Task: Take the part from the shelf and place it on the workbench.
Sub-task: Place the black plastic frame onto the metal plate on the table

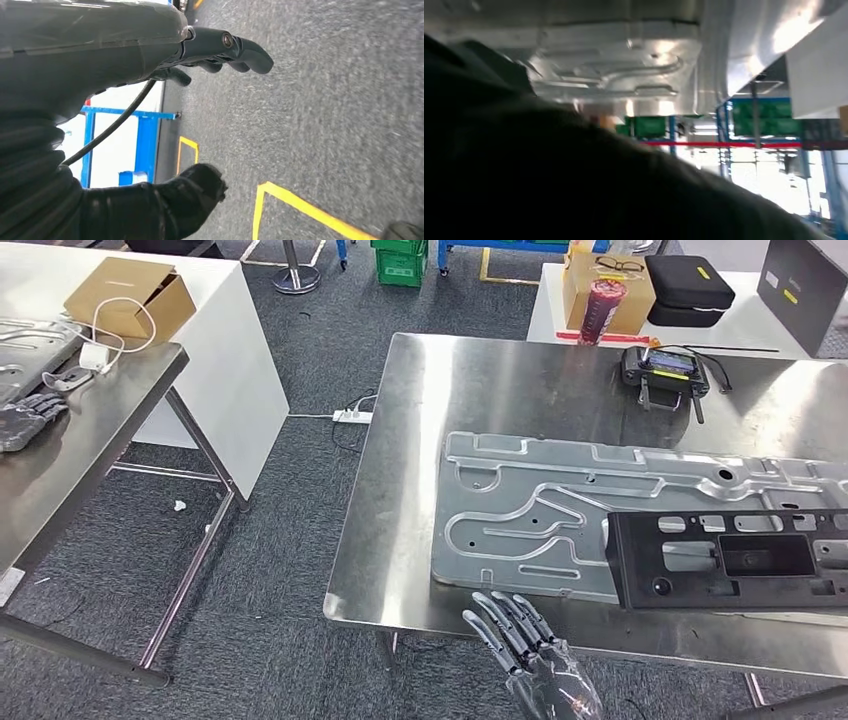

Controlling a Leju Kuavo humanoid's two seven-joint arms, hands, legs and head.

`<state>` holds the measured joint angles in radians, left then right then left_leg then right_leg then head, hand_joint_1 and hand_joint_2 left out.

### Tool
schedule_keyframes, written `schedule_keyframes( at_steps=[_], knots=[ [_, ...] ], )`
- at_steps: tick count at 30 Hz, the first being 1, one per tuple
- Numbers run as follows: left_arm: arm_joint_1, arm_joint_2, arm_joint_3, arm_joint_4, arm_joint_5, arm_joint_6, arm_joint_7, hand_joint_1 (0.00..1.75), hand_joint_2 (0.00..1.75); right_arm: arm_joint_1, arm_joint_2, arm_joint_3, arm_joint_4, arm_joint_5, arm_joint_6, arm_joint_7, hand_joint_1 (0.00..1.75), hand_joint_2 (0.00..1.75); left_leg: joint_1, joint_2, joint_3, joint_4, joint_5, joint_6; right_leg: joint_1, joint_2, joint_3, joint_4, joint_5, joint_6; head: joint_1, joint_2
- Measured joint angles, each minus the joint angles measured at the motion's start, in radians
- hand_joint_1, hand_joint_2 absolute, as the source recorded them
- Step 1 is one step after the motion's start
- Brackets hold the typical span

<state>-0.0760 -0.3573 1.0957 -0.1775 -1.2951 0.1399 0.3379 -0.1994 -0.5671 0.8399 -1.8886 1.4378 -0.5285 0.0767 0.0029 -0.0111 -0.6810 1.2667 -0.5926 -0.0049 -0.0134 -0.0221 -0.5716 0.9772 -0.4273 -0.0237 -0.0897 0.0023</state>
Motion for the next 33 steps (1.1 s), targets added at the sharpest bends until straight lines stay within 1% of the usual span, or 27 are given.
schedule_keyframes(
  at_steps=[1,2,3,4,5,6,9,10,11,13,14,15,16,17,19,20,21,23,24,25,26,28,29,30,31,32,33],
  knots=[
    [0.0,0.0,0.001,0.0,0.0,0.0,0.001,0.0,1.75,0.017,0.002,-0.005,0.001,0.001,-0.004,0.004,0.0,0.0,0.008,0.002,0.018,-0.009,0.008,-0.009,-0.005,0.001,-0.011,0.007,0.003,0.005,0.0,0.0],
    [-0.001,0.0,0.002,0.0,-0.001,0.0,0.001,0.0,1.75,0.033,0.005,-0.011,0.001,0.001,-0.006,0.006,0.0,0.0,0.015,0.004,0.056,-0.056,0.029,-0.018,-0.01,0.001,-0.021,0.015,0.006,0.01,0.0,0.0],
    [-0.002,0.0,0.003,0.0,-0.001,0.0,0.001,0.0,1.75,0.047,0.009,-0.018,0.001,0.002,-0.008,0.004,0.0,0.0,0.022,0.005,0.106,-0.129,0.049,-0.026,-0.015,0.002,-0.032,0.025,0.008,0.015,-0.001,0.0],
    [-0.003,0.0,0.003,0.0,-0.001,0.0,0.0,0.0,1.75,0.059,0.011,-0.025,0.001,0.003,-0.008,0.002,0.0,0.0,0.023,0.004,0.148,-0.189,0.065,-0.028,-0.019,0.004,-0.041,0.033,0.011,0.023,-0.002,0.0],
    [-0.003,0.0,0.004,0.0,-0.001,0.0,0.0,0.0,1.75,0.069,0.013,-0.033,0.001,0.005,-0.009,-0.002,0.0,0.0,0.022,0.002,0.173,-0.23,0.075,-0.026,-0.021,0.005,-0.046,0.04,0.013,0.031,-0.002,0.0],
    [-0.005,0.0,0.005,0.0,-0.001,0.0,0.0,0.0,1.75,0.079,0.015,-0.04,0.001,0.007,-0.009,-0.006,0.0,0.0,0.02,0.0,0.183,-0.251,0.075,-0.018,-0.02,0.007,-0.05,0.045,0.016,0.04,-0.001,0.0],
    [-0.006,-0.002,0.006,0.0,0.0,0.0,0.0,0.0,1.75,0.107,0.019,-0.061,0.001,0.012,-0.009,-0.012,0.0,0.0,0.017,0.0,0.169,-0.257,0.085,0.017,-0.02,0.01,-0.054,0.044,0.024,0.065,0.003,0.0],
    [-0.006,-0.002,0.007,0.0,0.0,-0.001,0.001,0.0,1.75,0.116,0.02,-0.068,0.001,0.012,-0.008,-0.013,0.0,0.0,0.018,0.003,0.163,-0.26,0.094,0.028,-0.021,0.011,-0.06,0.054,0.008,0.069,0.005,0.0],
    [-0.006,-0.003,0.007,0.0,0.0,-0.001,0.001,0.0,1.75,0.125,0.021,-0.075,0.001,0.012,-0.007,-0.013,0.0,0.0,0.018,0.006,0.156,-0.264,0.104,0.038,-0.022,0.012,-0.071,0.084,-0.026,0.071,0.008,0.0],
    [-0.006,-0.004,0.008,0.0,0.001,-0.001,0.001,0.0,1.75,0.148,0.022,-0.089,0.002,0.012,-0.004,-0.013,0.0,0.0,0.014,0.01,0.137,-0.265,0.123,0.051,-0.02,0.013,-0.107,0.197,-0.125,0.071,0.012,0.0],
    [-0.006,-0.004,0.009,0.0,0.002,-0.001,0.001,0.0,1.75,0.161,0.023,-0.096,0.002,0.012,-0.004,-0.013,0.0,0.0,0.01,0.01,0.126,-0.264,0.132,0.054,-0.018,0.014,-0.122,0.258,-0.161,0.07,0.013,0.0],
    [-0.006,-0.004,0.009,0.0,0.004,0.0,0.001,0.0,1.75,0.174,0.025,-0.103,0.003,0.013,-0.006,-0.013,0.0,0.0,0.006,0.01,0.114,-0.262,0.14,0.055,-0.017,0.015,-0.125,0.297,-0.177,0.069,0.014,0.0],
    [-0.005,-0.004,0.01,0.0,0.005,0.0,0.002,0.0,1.75,0.185,0.027,-0.11,0.003,0.013,-0.007,-0.013,0.0,0.0,0.002,0.01,0.102,-0.26,0.147,0.055,-0.015,0.016,-0.11,0.303,-0.171,0.066,0.013,0.0],
    [-0.005,-0.004,0.01,0.0,0.007,0.0,0.002,0.0,1.75,0.195,0.029,-0.117,0.004,0.014,-0.009,-0.013,0.0,0.0,-0.002,0.01,0.092,-0.257,0.153,0.055,-0.012,0.016,-0.077,0.27,-0.151,0.06,0.013,0.0],
    [-0.006,-0.005,0.01,0.0,0.009,0.001,0.002,0.0,1.75,0.212,0.034,-0.131,0.004,0.015,-0.008,-0.014,0.0,0.0,-0.009,0.01,0.077,-0.251,0.163,0.053,-0.002,0.018,0.024,0.135,-0.115,0.042,0.013,0.0],
    [-0.006,-0.006,0.01,0.0,0.01,0.002,0.002,0.0,1.75,0.22,0.036,-0.137,0.003,0.015,-0.007,-0.014,0.0,0.0,-0.01,0.01,0.074,-0.25,0.167,0.049,0.004,0.018,0.061,0.078,-0.105,0.034,0.012,0.0],
    [-0.006,-0.007,0.011,0.0,0.011,0.002,0.001,0.0,1.75,0.229,0.038,-0.142,0.003,0.014,-0.005,-0.012,0.0,0.0,-0.01,0.01,0.073,-0.249,0.172,0.045,0.009,0.018,0.082,0.042,-0.102,0.027,0.013,0.0],
    [-0.006,-0.007,0.011,0.0,0.015,0.003,0.001,0.0,1.75,0.248,0.041,-0.149,0.004,0.009,-0.003,0.002,0.0,0.0,-0.009,0.01,0.073,-0.253,0.184,0.032,0.013,0.018,0.082,0.025,-0.091,0.018,0.015,0.0],
    [-0.006,-0.006,0.011,0.0,0.018,0.004,0.001,0.0,1.75,0.259,0.044,-0.152,0.004,0.003,-0.004,0.016,0.0,0.0,-0.008,0.01,0.072,-0.253,0.186,0.026,0.01,0.017,0.079,0.017,-0.084,0.013,0.018,0.0],
    [-0.006,-0.006,0.011,0.0,0.02,0.004,0.001,0.0,1.75,0.271,0.047,-0.153,0.006,-0.002,-0.006,0.037,0.0,0.0,-0.008,0.009,0.066,-0.245,0.176,0.021,0.007,0.015,0.074,0.01,-0.075,0.006,0.018,0.0],
    [-0.006,-0.005,0.011,0.0,0.023,0.005,0.001,0.0,1.75,0.285,0.05,-0.152,0.009,-0.008,-0.008,0.064,0.0,0.0,-0.008,0.008,0.056,-0.223,0.149,0.015,0.003,0.013,0.068,0.002,-0.063,-0.001,0.017,0.0],
    [-0.006,-0.003,0.011,0.0,0.031,0.007,0.001,0.0,1.75,0.312,0.056,-0.144,0.02,-0.024,-0.019,0.127,0.0,0.0,-0.003,0.008,0.024,-0.122,0.057,0.004,0.0,0.009,0.05,-0.003,-0.045,-0.008,0.015,0.0],
    [-0.006,-0.003,0.011,0.0,0.035,0.008,0.001,0.0,1.75,0.324,0.06,-0.138,0.029,-0.041,-0.027,0.159,0.0,0.0,0.001,0.008,0.009,-0.06,0.017,-0.001,0.0,0.008,0.039,-0.001,-0.037,-0.008,0.015,0.0],
    [-0.006,-0.002,0.011,0.0,0.039,0.008,0.001,0.0,1.75,0.333,0.066,-0.131,0.041,-0.064,-0.037,0.187,0.0,0.0,0.004,0.008,0.002,-0.012,-0.003,-0.006,0.0,0.008,0.027,0.002,-0.03,-0.006,0.015,0.0],
    [-0.006,-0.002,0.011,0.0,0.042,0.008,0.001,0.0,1.75,0.339,0.074,-0.124,0.058,-0.096,-0.048,0.211,0.0,0.0,0.007,0.008,0.01,0.008,-0.002,-0.009,0.0,0.007,0.015,0.006,-0.023,-0.004,0.015,0.0],
    [-0.006,-0.002,0.011,0.0,0.045,0.009,0.001,0.0,1.75,0.344,0.086,-0.117,0.081,-0.133,-0.059,0.23,0.0,0.0,0.009,0.009,0.037,-0.011,0.018,-0.011,-0.001,0.007,0.002,0.011,-0.018,-0.001,0.015,0.0],
    [-0.006,-0.002,0.011,0.0,0.048,0.009,0.001,0.0,1.75,0.347,0.098,-0.111,0.107,-0.17,-0.071,0.243,0.0,0.0,0.01,0.009,0.081,-0.064,0.045,-0.012,-0.002,0.008,-0.009,0.018,-0.013,0.002,0.015,0.0]
  ],
)
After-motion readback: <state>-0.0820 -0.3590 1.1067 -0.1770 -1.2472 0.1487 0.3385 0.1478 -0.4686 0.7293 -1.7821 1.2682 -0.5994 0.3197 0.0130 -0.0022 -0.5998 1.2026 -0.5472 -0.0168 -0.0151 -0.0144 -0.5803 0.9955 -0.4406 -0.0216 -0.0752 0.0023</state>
